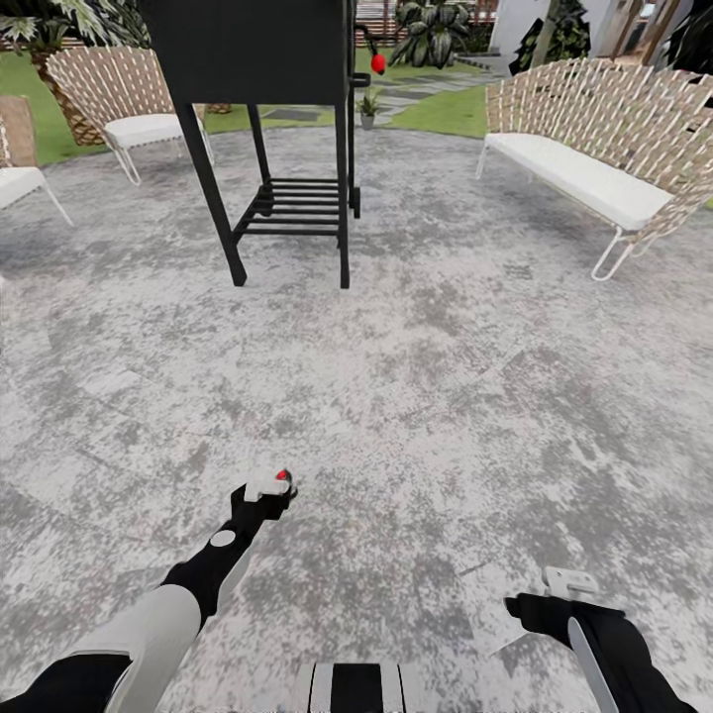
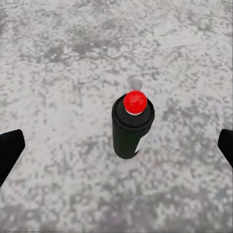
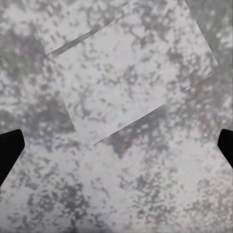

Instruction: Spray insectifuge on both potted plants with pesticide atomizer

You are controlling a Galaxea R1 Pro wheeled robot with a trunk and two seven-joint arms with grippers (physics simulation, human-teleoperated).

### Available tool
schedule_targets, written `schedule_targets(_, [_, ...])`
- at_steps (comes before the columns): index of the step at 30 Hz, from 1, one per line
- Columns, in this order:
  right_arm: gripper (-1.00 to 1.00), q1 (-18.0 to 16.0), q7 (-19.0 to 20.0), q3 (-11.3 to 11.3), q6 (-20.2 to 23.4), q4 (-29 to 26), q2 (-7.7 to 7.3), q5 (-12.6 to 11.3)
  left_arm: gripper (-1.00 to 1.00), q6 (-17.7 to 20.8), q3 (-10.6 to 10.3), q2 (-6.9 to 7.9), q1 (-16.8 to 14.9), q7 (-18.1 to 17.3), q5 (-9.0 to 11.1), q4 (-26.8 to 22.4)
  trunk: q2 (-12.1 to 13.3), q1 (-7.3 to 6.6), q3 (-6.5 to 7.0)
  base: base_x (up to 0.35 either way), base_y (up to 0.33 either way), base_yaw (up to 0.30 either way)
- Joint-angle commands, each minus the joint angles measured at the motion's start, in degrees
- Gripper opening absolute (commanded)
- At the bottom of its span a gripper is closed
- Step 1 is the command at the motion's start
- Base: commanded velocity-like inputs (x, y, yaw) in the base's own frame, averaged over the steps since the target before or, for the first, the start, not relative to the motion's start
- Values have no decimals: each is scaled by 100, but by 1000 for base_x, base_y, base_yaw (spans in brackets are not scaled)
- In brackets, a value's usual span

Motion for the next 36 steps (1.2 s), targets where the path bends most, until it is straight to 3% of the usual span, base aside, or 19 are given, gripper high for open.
schedule_targets(1, [100, -1, 1, -6, 24, -6, 0, -31, 100, -20, 6, -1, -3, 2, -46, 4, -2, -1, -9, 0, 0, 80])
schedule_targets(5, [100, -3, 1, -6, 24, -6, 0, -31, 100, -20, 6, -1, -3, 2, -48, 2, -2, -1, -17, 0, 0, 28])
schedule_targets(13, [100, -1, 1, -6, 24, -6, 1, -31, 100, -26, 6, -1, -3, 2, -49, -4, -12, 19, -220, 0, 0, 15])
schedule_targets(36, [100, -2, 1, -23, 24, -6, 0, -28, 100, -161, 6, -9, -3, 4, -49, -8, -12, 19, -245, 21, -3, 7])
